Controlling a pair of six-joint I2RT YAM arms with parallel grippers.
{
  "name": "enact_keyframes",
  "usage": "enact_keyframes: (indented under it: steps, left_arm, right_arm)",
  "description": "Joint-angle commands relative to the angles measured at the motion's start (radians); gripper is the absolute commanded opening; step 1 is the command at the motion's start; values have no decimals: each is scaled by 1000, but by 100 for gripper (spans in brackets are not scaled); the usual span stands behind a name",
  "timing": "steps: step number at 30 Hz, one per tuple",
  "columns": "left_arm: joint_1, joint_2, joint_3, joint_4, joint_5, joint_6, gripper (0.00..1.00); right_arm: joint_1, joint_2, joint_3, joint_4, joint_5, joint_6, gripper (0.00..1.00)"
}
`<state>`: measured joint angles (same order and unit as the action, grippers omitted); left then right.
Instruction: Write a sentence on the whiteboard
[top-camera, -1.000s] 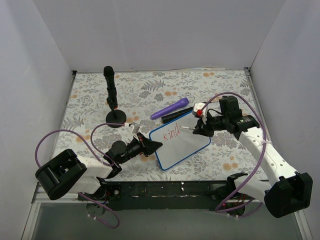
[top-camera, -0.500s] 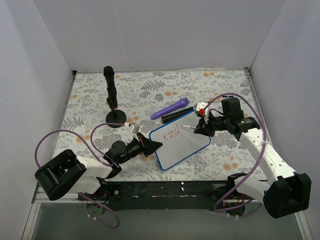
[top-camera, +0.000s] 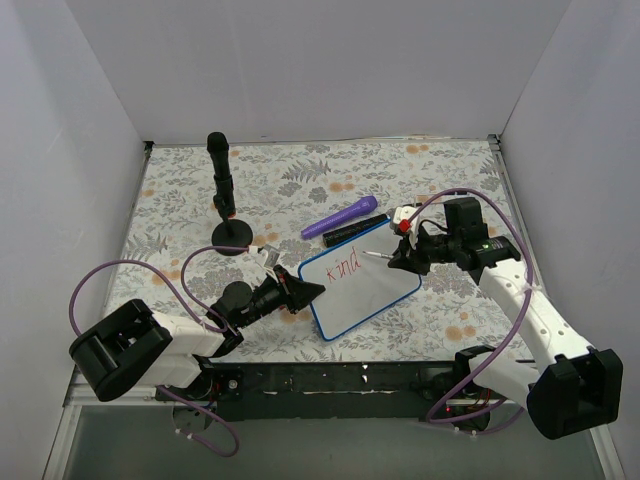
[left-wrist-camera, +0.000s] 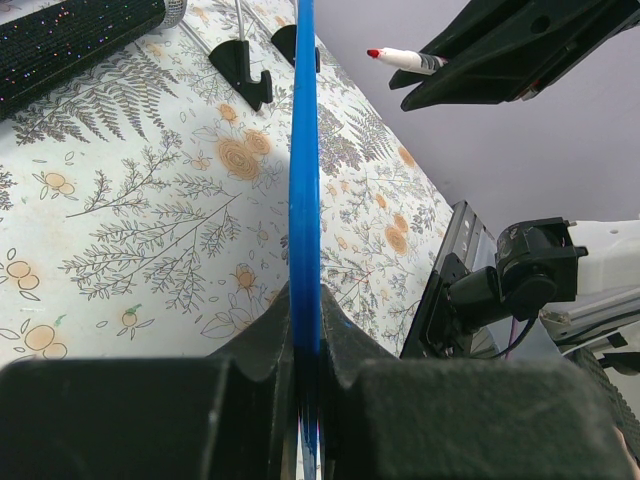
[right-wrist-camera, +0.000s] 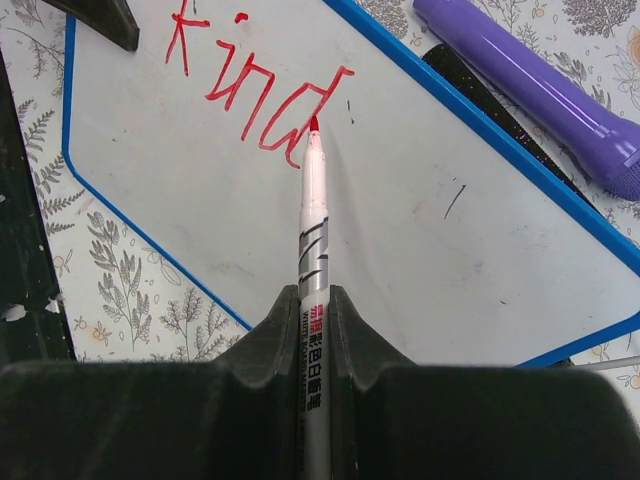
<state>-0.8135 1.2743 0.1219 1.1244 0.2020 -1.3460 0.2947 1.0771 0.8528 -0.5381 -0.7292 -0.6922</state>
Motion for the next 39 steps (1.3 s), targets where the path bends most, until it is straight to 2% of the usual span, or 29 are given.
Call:
enact_keyframes:
  steps: [1, 39]
  left_arm:
    - [-3, -30, 2, 40, 14, 15, 0]
    - [-3, -29, 1, 38, 7, 13, 0]
  right_arm:
    - [-3, -9, -4, 30, -6, -6, 1]
    - [-3, -11, -26, 4, -12, -61, 1]
